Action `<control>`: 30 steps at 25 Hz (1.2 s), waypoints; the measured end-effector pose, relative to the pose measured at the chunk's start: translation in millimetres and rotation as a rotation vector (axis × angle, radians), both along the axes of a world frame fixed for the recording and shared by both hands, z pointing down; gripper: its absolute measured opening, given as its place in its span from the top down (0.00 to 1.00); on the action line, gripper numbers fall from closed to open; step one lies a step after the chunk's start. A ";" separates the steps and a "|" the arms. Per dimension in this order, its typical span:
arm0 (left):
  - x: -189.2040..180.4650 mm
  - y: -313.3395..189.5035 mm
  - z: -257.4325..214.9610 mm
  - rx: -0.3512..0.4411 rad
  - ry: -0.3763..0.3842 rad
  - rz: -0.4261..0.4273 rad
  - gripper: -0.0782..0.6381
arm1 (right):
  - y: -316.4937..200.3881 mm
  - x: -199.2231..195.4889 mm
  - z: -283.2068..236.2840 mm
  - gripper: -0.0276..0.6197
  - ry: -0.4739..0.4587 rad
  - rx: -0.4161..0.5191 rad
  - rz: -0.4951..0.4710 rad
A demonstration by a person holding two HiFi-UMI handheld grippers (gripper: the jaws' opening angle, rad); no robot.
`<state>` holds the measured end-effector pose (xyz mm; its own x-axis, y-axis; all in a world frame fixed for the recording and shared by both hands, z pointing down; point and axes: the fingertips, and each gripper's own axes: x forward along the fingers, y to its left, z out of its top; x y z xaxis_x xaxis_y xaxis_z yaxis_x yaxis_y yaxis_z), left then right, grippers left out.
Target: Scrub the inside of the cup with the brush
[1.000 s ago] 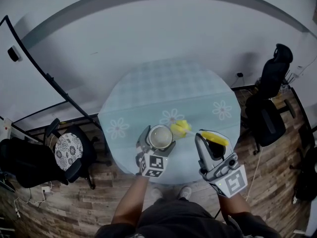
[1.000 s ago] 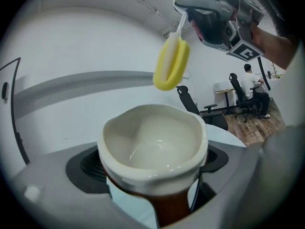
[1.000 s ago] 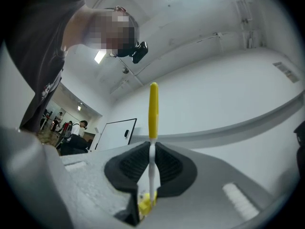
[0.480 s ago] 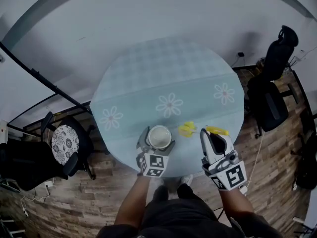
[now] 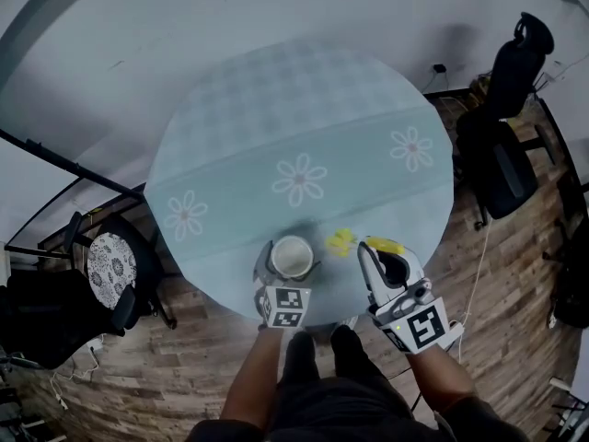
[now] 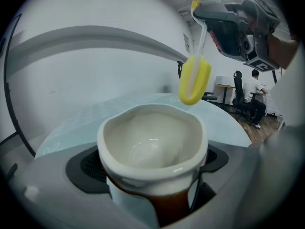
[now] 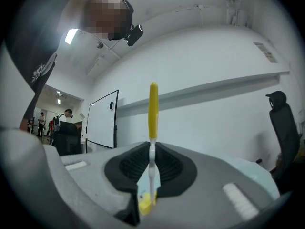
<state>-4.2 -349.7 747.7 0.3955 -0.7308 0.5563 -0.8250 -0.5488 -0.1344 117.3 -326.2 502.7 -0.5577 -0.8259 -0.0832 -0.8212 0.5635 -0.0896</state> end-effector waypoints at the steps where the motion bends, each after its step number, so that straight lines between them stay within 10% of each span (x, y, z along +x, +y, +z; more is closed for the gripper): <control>1: 1.2 -1.2 5.9 -0.008 -0.003 -0.006 0.12 | -2.2 1.4 3.7 0.90 0.003 0.001 -0.004; 30: 13.0 6.4 62.2 -0.144 0.028 -0.067 0.11 | -5.4 12.2 25.1 0.90 0.010 0.001 -0.035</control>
